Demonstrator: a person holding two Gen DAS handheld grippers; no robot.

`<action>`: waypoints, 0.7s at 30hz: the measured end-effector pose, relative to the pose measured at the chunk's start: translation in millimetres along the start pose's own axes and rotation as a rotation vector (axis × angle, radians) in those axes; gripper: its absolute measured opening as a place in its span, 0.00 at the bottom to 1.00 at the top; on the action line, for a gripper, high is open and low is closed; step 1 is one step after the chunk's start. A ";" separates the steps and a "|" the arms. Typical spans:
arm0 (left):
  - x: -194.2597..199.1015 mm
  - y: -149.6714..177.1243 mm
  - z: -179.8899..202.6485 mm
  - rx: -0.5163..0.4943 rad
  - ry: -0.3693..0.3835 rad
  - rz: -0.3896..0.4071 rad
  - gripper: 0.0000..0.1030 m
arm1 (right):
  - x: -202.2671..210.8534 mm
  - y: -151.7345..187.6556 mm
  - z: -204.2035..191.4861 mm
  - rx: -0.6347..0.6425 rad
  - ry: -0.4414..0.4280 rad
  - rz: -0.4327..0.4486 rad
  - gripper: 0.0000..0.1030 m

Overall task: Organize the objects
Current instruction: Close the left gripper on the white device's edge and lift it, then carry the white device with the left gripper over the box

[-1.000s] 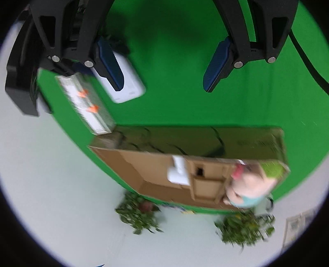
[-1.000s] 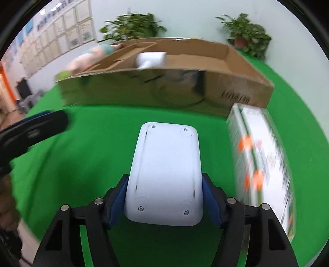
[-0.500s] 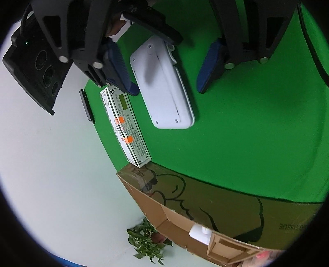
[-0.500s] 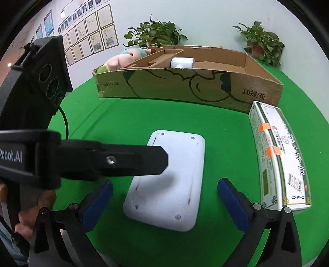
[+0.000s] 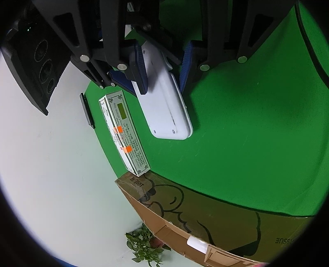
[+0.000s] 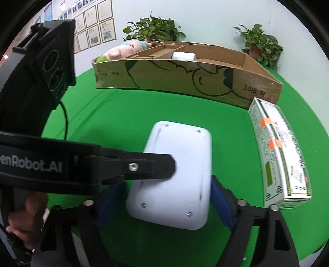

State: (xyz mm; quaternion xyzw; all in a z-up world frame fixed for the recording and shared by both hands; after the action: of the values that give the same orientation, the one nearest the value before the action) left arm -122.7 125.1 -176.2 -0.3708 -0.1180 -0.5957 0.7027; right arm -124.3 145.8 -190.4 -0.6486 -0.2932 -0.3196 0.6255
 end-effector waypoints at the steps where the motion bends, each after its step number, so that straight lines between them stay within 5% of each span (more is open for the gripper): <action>1: 0.5 0.8 0.0 0.004 0.002 0.000 0.28 | 0.4 -0.4 1.1 0.002 0.009 0.001 0.68; 14: 15.9 4.3 4.8 -0.023 -0.021 0.021 0.27 | 10.0 6.8 -0.9 -0.033 0.010 -0.019 0.64; 21: 39.6 -16.3 27.6 -0.090 -0.039 0.088 0.27 | 30.7 -15.5 -5.3 -0.036 0.021 0.060 0.63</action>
State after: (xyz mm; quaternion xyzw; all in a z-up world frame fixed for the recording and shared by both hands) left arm -119.7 113.4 -126.7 -0.4184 -0.0884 -0.5616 0.7083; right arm -117.5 140.6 -156.6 -0.6649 -0.2611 -0.3128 0.6261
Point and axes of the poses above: each gripper's, at about its wrist camera, not at the fingertips, and x roughly against the way its jaws point, z to its right, y to its underside, the point moved 10 cm from there along -x, roughly the way its jaws point
